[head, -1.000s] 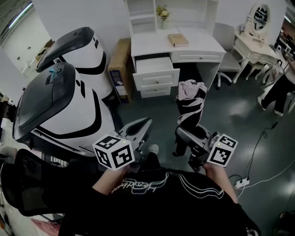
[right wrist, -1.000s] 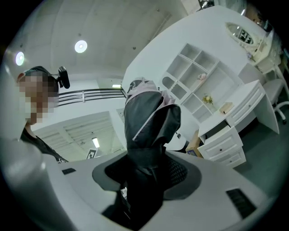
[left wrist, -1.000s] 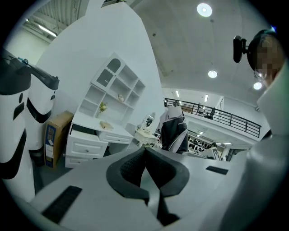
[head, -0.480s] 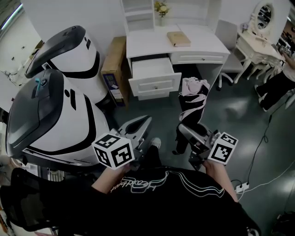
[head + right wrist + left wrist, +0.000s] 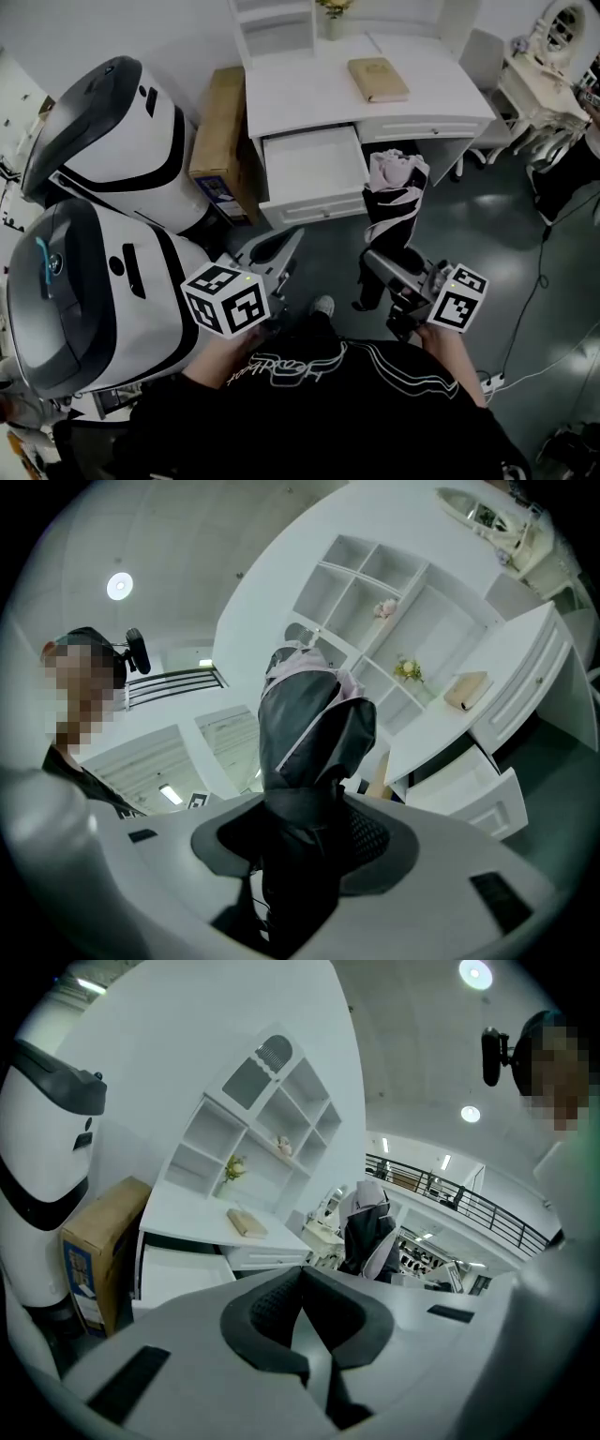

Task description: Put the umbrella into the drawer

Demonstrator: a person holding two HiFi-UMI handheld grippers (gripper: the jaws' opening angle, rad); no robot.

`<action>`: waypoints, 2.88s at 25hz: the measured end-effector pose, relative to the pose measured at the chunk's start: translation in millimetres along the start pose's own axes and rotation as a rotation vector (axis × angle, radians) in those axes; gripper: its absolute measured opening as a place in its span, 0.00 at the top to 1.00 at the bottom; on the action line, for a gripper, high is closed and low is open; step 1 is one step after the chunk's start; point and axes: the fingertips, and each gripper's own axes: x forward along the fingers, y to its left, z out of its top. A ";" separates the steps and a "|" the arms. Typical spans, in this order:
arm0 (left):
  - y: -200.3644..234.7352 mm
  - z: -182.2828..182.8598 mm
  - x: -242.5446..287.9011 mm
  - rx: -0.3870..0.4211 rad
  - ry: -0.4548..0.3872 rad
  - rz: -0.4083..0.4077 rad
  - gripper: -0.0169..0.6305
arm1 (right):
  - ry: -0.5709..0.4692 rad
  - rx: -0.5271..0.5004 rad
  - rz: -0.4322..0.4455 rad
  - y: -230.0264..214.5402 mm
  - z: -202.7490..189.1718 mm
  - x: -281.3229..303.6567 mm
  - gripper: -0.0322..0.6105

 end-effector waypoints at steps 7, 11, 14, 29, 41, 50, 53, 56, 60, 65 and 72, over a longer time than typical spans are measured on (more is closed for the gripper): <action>96.7 65.1 55.5 -0.042 0.003 -0.006 0.94 | 0.002 0.004 -0.042 -61.7 51.0 82.7 0.61; 114.1 70.9 66.3 -0.037 -0.006 -0.005 0.94 | 0.013 0.000 -0.057 -78.5 55.2 99.4 0.61; 123.1 68.9 72.3 -0.052 -0.008 -0.003 0.94 | 0.035 -0.018 -0.057 -86.6 56.5 108.7 0.61; 206.6 98.0 120.0 -0.122 -0.020 0.109 0.94 | 0.166 0.013 -0.027 -175.6 90.4 196.3 0.61; 259.3 120.4 173.9 -0.222 -0.028 0.241 0.94 | 0.445 -0.131 0.012 -257.4 119.6 244.7 0.61; 311.2 88.1 177.1 -0.313 -0.001 0.361 0.94 | 0.670 -0.283 0.063 -297.2 80.4 276.4 0.61; 324.6 77.9 172.2 -0.340 0.006 0.397 0.94 | 0.758 -0.314 0.102 -308.7 55.0 279.6 0.61; 332.8 70.8 167.6 -0.359 0.006 0.418 0.94 | 0.852 -0.354 0.107 -325.9 25.9 280.0 0.61; 339.7 59.5 158.3 -0.382 0.017 0.444 0.94 | 0.975 -0.428 0.087 -351.8 -15.0 278.2 0.61; 349.9 42.7 151.5 -0.411 0.038 0.473 0.94 | 1.111 -0.562 0.043 -390.2 -55.9 278.3 0.61; 362.4 34.4 147.3 -0.431 0.045 0.491 0.94 | 1.245 -0.703 -0.005 -440.0 -101.5 285.4 0.61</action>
